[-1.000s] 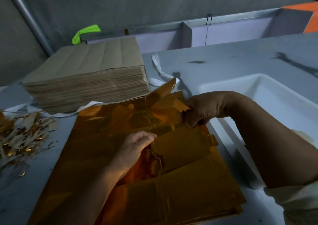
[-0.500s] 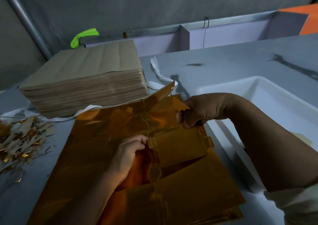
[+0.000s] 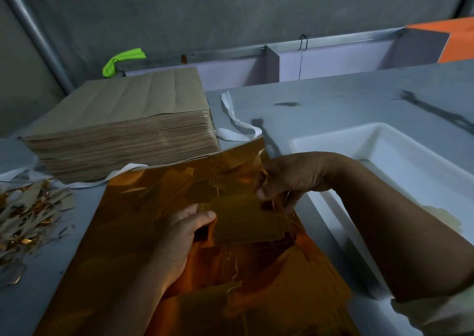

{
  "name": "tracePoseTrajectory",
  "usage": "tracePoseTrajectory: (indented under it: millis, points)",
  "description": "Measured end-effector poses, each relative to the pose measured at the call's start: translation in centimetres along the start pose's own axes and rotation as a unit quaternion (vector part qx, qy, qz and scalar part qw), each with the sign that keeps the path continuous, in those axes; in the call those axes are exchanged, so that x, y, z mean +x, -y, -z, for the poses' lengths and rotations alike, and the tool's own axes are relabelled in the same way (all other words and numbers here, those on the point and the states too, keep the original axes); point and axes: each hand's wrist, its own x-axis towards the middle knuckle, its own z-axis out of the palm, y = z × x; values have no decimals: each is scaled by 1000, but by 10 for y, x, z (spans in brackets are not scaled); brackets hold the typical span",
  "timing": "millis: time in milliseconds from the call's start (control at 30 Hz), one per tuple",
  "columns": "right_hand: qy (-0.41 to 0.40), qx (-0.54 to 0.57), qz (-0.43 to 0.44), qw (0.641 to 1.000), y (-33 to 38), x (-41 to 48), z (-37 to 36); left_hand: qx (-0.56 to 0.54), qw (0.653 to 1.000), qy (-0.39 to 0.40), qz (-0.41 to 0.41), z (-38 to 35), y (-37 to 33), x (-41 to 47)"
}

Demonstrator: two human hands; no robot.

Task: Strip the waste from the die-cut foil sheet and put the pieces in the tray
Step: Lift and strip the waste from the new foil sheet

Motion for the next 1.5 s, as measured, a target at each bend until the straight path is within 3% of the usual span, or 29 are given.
tracePoseTrajectory:
  millis: [167, 1167, 1367, 1500]
  points:
    - [62, 1, -24, 998, 3, -6, 0, 8, 1000, -4, 8, 2, 4, 1]
    - [73, -33, -36, 996, 2, -9, 4, -69, 996, -34, -54, 8, -9, 1]
    - [62, -23, -35, 997, 0, -9, 4, -60, 983, -167, -53, 23, -31, 7]
    - [59, -19, -31, 998, 2, -10, 2, -24, 970, -242, -7, 46, -43, 22]
